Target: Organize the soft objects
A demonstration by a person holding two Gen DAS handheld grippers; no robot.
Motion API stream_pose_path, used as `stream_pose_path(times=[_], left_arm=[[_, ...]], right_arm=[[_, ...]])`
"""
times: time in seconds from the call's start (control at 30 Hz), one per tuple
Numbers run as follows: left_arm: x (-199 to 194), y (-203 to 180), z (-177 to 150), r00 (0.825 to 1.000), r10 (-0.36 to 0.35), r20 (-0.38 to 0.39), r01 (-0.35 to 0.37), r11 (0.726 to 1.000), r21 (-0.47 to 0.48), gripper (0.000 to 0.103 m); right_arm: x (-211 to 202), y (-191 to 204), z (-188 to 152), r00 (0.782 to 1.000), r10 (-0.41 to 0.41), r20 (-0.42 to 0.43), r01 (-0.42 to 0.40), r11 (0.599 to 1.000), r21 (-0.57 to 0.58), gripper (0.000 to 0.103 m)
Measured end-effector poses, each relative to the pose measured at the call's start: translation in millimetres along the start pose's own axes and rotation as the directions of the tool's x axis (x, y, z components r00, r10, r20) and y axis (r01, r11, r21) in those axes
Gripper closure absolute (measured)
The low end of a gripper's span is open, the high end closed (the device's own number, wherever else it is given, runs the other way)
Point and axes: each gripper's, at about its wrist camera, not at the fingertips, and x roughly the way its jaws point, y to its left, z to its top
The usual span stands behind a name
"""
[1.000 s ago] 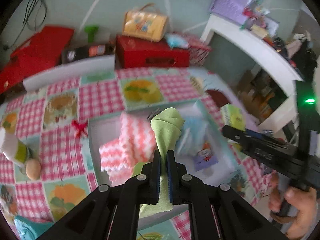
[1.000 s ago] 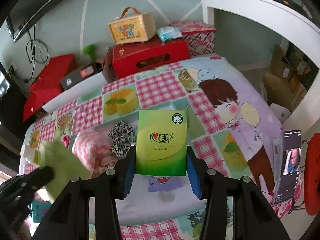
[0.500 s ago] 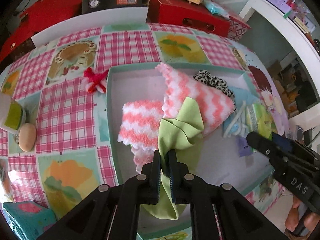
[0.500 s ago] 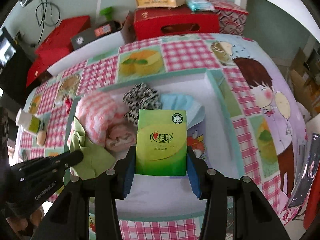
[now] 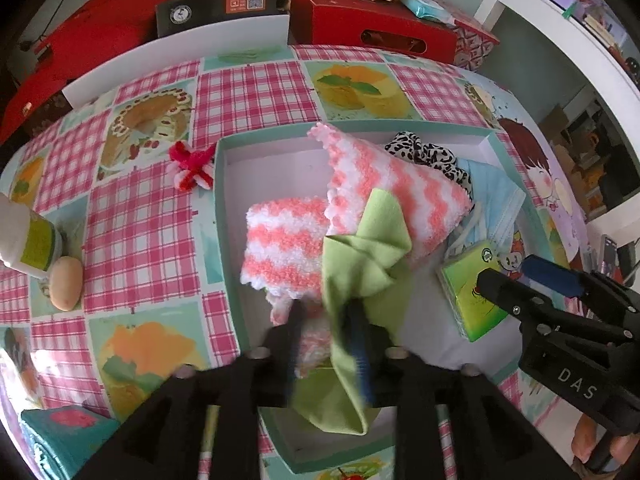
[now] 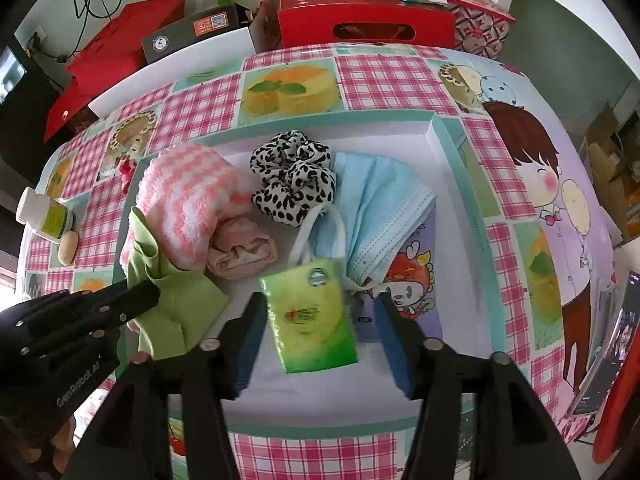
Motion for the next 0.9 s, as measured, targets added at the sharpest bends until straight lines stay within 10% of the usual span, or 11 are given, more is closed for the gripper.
stream_pose_path(times=[0.47,0.9], left_arm=[[-45.2,15.5,1.2,0.991,-0.013,0.133,0.02,0.999,-0.05,0.038],[-54.4,59.6,0.8,0.966,0.15,0.211,-0.109,0.975,-0.194,0.012]], right_arm=[[-23.6,-3.5,3.2,0.996,-0.009,0.084,0.008,1.0,0.02,0.043],[-27.8,-2.6,3.5,0.992,-0.034,0.118,0.033,0.999,0.01,0.026]])
